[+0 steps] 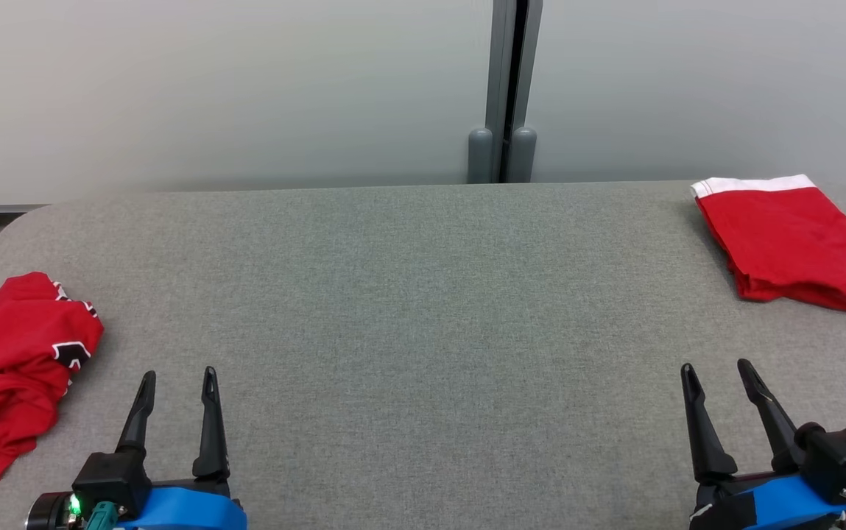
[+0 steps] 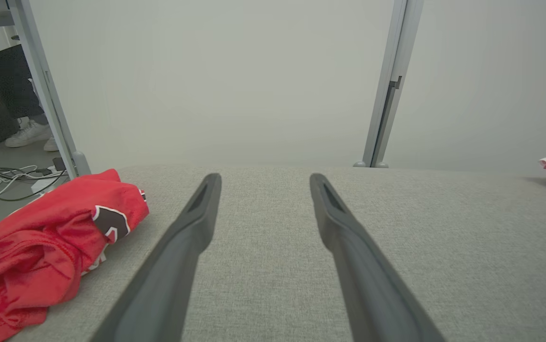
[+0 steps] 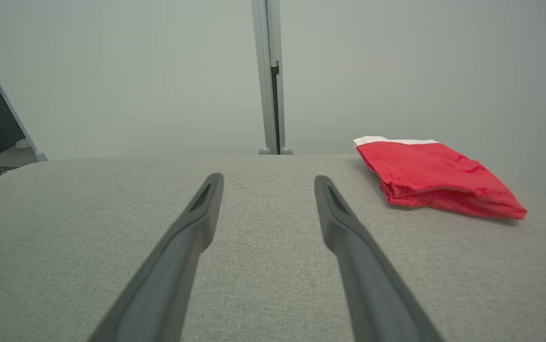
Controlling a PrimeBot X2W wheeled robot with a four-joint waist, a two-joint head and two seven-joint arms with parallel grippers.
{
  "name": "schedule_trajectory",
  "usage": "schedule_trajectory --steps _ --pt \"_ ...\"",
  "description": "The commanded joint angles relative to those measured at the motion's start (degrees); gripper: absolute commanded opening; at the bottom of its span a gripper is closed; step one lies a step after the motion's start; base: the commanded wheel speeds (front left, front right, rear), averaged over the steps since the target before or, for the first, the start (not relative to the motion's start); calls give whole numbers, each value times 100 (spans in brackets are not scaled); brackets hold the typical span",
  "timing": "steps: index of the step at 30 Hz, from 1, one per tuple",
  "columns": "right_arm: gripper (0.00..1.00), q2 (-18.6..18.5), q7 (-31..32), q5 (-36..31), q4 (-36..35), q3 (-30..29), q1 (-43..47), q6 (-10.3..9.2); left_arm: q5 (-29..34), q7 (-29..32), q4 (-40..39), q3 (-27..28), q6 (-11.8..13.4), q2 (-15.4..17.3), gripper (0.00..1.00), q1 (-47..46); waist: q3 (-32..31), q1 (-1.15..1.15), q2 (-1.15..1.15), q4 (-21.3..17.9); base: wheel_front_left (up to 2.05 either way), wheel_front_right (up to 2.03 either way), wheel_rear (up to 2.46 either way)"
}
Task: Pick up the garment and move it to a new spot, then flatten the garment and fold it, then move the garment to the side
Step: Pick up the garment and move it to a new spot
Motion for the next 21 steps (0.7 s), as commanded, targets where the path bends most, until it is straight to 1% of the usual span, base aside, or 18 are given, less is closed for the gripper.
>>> schedule_trajectory --steps 1,11,15,21 --pt "100 13 13 24 -4 -8 83 3 21 -17 12 4 12 14 100 -37 2 0 0 9 0 0 0" --pt "100 12 -28 76 156 71 48 3 25 -16 34 51 64 45 100 -45 -59 0 0 163 0 0 0" --pt "100 11 -54 104 235 117 39 3 29 -17 34 78 85 77 100 -49 -79 0 0 326 0 0 0" --pt "100 11 -93 134 360 209 -5 3 44 -16 60 128 112 174 100 -106 -62 0 0 695 0 0 0"
